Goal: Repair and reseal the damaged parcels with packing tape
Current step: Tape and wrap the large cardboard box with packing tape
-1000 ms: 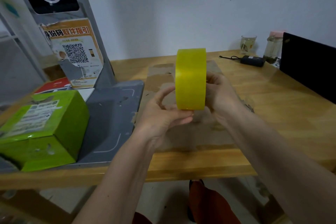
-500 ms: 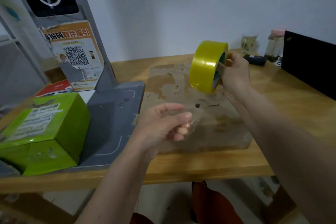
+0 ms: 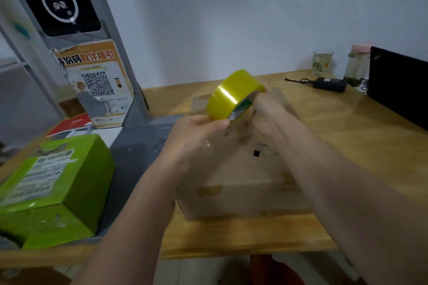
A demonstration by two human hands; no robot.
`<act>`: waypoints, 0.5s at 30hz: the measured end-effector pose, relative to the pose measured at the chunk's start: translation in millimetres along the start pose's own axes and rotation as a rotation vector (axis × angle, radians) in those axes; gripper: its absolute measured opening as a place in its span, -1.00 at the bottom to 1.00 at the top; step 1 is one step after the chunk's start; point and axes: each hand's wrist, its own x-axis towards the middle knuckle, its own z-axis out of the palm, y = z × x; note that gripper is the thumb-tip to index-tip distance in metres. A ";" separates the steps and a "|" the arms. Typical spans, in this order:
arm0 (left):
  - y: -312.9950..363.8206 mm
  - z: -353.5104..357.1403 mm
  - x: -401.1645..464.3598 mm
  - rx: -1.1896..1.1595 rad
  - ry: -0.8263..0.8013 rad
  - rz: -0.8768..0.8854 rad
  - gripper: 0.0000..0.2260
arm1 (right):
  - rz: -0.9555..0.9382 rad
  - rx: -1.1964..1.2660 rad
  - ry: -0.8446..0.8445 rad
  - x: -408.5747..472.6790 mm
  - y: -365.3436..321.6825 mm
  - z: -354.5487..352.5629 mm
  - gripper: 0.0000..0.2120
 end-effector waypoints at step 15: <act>-2.9 50.9 81.7 0.624 0.145 0.269 -0.55 | -0.159 -0.879 -0.199 46.7 -23.3 -84.0 -0.23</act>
